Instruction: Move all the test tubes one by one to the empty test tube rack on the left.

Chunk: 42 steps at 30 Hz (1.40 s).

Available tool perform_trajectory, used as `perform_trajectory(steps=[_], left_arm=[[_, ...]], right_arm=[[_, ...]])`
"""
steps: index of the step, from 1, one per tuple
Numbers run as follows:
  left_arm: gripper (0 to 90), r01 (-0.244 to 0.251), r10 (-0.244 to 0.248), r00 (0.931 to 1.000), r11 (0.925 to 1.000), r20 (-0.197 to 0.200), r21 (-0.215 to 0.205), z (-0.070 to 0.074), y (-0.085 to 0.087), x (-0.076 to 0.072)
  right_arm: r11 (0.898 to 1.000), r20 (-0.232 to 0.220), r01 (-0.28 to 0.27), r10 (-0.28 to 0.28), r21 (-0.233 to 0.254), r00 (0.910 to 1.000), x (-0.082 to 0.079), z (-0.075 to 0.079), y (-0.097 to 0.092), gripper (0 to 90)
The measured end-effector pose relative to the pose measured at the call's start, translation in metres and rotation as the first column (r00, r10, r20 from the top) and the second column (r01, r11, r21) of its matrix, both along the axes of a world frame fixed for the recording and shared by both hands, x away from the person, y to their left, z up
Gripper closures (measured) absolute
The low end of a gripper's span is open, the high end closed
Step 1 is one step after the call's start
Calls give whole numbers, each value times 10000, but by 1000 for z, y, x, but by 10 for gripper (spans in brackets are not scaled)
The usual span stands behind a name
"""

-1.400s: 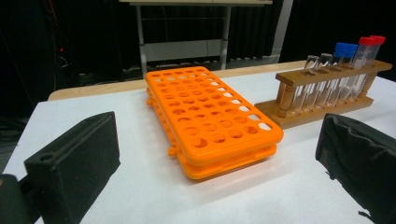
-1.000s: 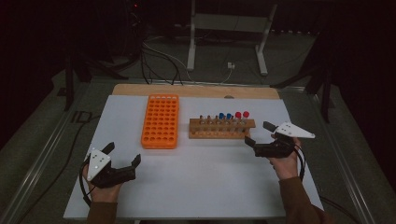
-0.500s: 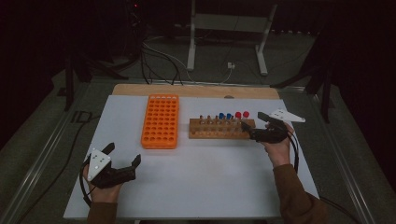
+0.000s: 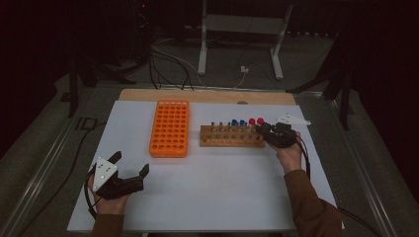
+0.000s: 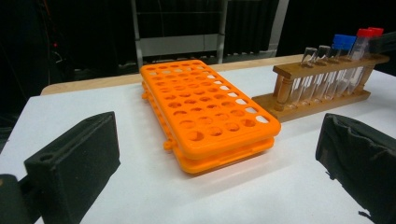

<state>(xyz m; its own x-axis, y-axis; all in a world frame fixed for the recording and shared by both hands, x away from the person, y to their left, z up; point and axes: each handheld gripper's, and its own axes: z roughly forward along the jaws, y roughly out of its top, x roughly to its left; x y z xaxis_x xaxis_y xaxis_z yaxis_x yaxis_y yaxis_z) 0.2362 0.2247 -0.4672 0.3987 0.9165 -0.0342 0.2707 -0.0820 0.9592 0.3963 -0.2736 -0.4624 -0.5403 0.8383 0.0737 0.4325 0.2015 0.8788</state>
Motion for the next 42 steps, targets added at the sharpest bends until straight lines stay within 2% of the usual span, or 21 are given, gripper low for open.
perform_trajectory(steps=[5,15,19,21,32,42], left_arm=[[4,20,-20,10000,10000,-7,1,0,1,0],[4,25,-25,10000,10000,-17,-3,0,0,0],[4,25,-25,10000,10000,-56,-3,-1,0,0],[4,19,-19,10000,10000,-73,22,-1,0,0],[4,24,-23,9999,10000,-106,34,-2,0,1],[4,6,-7,9999,10000,-123,-52,-1,0,0]], right_arm=[[9999,-1,130,-130,-30,9999,5,-6,5,727],[9998,168,174,-173,-111,9997,5,-7,7,746],[9998,272,223,-223,19,9994,3,-5,6,748],[9998,468,214,-215,33,9987,1,0,5,748],[9992,859,247,-273,314,9959,-3,15,0,749],[9983,1309,94,-168,569,9913,-10,43,-2,749]])
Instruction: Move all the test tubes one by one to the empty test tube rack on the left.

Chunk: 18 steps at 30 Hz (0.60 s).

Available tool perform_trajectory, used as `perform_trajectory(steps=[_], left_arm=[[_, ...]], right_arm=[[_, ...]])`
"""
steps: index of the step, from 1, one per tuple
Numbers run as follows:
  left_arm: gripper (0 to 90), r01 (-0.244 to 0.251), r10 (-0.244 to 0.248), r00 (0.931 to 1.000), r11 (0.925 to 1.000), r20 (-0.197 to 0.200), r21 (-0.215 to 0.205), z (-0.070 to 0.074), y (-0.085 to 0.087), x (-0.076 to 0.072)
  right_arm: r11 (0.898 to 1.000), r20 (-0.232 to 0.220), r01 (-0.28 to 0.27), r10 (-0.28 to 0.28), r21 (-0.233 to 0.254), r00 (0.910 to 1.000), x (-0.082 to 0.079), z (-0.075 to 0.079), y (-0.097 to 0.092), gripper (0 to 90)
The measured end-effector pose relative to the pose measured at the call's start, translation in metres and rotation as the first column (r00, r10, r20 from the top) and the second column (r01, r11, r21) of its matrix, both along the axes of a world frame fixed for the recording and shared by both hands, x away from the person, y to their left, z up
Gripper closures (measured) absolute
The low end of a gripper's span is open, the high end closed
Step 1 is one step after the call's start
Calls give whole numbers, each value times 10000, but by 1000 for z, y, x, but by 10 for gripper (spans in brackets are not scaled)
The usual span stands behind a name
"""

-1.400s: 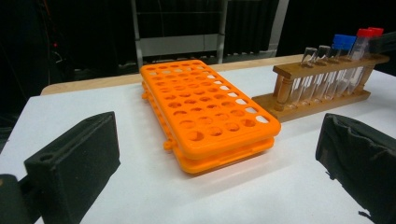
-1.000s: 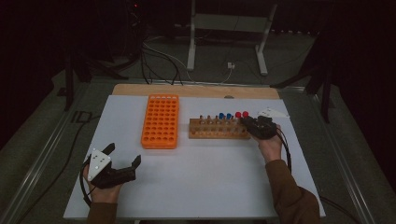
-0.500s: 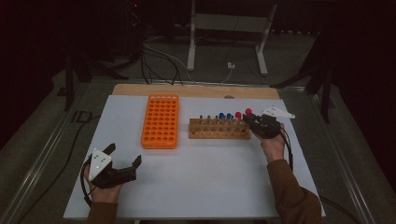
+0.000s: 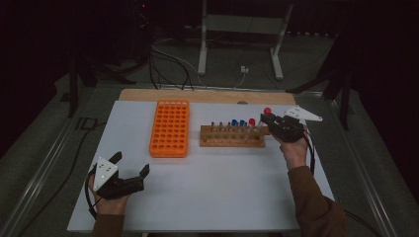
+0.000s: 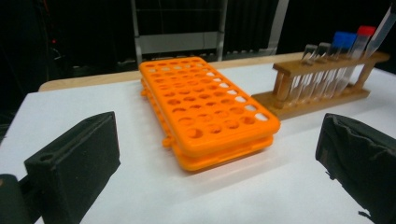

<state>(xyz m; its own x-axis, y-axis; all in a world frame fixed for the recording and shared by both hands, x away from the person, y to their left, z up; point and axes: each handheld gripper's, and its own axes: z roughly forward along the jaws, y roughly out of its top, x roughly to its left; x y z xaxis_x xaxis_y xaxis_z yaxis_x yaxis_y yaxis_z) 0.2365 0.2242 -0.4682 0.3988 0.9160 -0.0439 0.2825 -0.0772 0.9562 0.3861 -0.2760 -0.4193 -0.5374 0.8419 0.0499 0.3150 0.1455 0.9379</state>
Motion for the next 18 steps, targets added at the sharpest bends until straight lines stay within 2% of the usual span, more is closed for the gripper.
perform_trajectory(steps=[4,9,14,18], left_arm=[[4,-36,35,10000,9998,-34,-170,1,-2,0],[5,-98,94,9998,9996,-177,-273,3,-5,4],[5,108,-109,9999,9999,-82,-99,13,-15,10],[4,493,-492,9987,9987,-99,124,22,-26,15]], right_arm=[[9998,153,-157,155,153,9998,-5,8,0,749],[9986,13,-519,519,140,9987,-9,9,5,748],[9953,-92,-962,963,146,9953,-14,7,16,748],[9919,-99,-1264,1265,153,9919,-18,6,24,748]])
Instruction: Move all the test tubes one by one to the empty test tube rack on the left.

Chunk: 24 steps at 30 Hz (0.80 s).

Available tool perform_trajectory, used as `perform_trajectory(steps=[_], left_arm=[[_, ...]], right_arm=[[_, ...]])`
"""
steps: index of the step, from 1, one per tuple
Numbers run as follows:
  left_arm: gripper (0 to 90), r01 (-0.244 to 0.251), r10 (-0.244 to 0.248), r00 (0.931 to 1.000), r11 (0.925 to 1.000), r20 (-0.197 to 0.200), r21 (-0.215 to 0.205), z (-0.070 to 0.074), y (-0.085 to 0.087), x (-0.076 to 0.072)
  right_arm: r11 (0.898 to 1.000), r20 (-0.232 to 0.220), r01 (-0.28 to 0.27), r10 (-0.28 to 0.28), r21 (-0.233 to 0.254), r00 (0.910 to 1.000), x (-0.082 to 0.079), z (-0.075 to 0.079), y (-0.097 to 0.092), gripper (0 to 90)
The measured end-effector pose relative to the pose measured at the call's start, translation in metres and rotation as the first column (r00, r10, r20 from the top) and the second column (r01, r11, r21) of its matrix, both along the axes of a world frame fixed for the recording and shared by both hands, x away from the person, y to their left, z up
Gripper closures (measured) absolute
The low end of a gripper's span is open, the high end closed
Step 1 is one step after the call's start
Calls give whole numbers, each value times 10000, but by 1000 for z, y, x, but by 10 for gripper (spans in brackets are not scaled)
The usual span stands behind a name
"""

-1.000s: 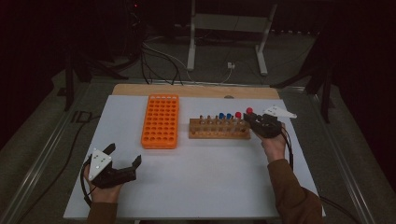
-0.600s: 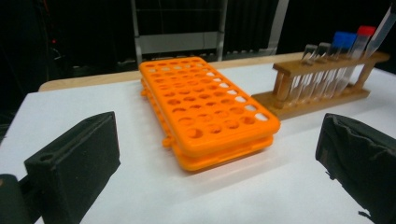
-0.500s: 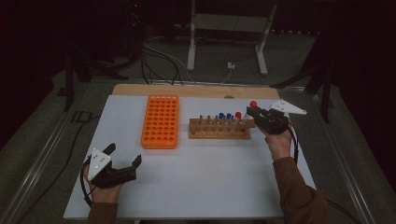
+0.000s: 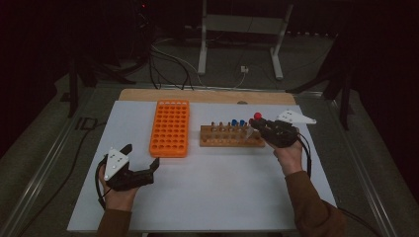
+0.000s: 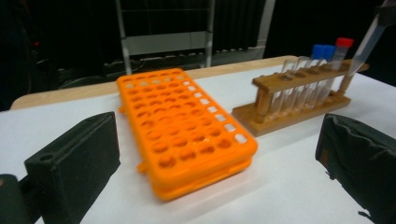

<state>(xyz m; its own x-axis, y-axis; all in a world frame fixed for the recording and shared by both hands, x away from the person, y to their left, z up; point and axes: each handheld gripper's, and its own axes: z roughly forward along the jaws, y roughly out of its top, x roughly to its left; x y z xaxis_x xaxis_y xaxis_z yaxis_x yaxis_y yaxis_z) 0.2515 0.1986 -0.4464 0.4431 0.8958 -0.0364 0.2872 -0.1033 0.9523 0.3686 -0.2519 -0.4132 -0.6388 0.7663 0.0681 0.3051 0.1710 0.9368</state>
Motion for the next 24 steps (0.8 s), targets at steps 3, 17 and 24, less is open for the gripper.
perform_trajectory(steps=[3,17,24], left_arm=[[5,232,-232,9997,9997,64,-30,7,-7,5],[6,1203,-1202,9925,9927,235,-45,27,-46,28],[9,1530,-1529,9882,9881,119,-134,26,-65,39]], right_arm=[[9998,-11,-208,208,-38,9998,-2,0,6,748],[9945,-147,-1041,1043,123,9944,-9,-4,31,747],[9903,-192,-1376,1379,179,9903,-12,-4,43,747]])
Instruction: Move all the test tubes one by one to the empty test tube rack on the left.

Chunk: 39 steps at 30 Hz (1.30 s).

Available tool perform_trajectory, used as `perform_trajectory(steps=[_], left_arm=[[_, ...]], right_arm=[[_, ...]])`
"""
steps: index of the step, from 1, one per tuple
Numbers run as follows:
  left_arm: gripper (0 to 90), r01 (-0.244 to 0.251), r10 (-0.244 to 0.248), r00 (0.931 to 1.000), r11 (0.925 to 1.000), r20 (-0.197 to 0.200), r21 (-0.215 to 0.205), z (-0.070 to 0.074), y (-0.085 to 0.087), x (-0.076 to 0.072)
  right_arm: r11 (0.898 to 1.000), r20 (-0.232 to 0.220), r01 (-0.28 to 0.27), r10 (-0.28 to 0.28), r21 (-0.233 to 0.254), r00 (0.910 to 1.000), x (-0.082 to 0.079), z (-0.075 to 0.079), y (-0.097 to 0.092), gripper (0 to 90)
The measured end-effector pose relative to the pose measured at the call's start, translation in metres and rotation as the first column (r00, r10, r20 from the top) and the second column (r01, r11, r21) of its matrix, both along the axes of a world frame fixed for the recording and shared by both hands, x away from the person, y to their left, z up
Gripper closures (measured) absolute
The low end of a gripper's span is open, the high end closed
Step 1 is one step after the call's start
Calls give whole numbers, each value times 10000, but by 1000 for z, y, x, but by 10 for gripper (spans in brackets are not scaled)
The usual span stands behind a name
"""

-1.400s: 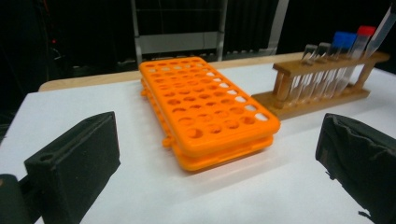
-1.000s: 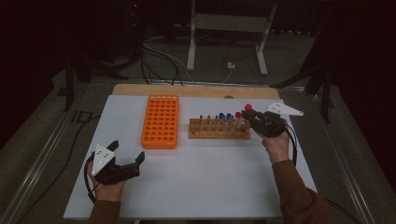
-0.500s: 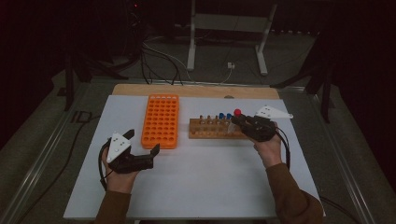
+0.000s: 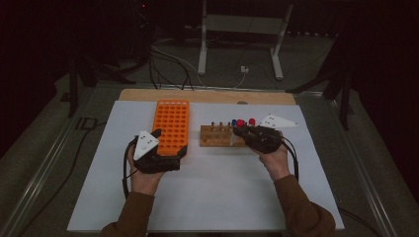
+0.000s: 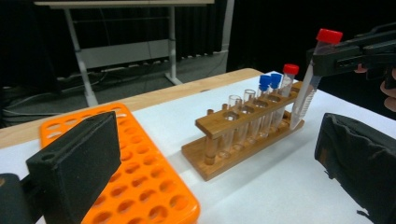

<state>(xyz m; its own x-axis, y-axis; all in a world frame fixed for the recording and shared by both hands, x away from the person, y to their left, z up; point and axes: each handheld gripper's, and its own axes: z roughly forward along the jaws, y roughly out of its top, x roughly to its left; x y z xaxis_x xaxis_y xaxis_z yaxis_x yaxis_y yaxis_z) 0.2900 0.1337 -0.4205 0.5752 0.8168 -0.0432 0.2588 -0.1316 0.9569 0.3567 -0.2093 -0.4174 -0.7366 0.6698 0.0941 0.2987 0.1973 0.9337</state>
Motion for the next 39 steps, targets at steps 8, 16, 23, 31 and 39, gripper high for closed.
perform_trajectory(steps=[8,16,23,31,39], left_arm=[[50,567,-561,9983,9975,-147,420,-10,-31,11],[154,1072,-1045,9936,9921,-440,649,-16,-59,21],[334,1157,-1131,9929,9896,-357,851,-22,-78,26],[577,1751,-1706,9838,9802,-551,922,-27,-86,30],[743,2024,-1970,9789,9716,-548,1230,-29,-87,30]], right_arm=[[9988,-85,-473,474,86,9988,-3,1,19,747],[9965,-163,-813,816,180,9965,-5,0,35,746],[9939,-308,-1085,1091,212,9936,-6,-2,45,746],[9908,-397,-1342,1348,175,9901,-8,-4,54,746],[9884,-425,-1509,1514,153,9876,-9,-5,58,735]])
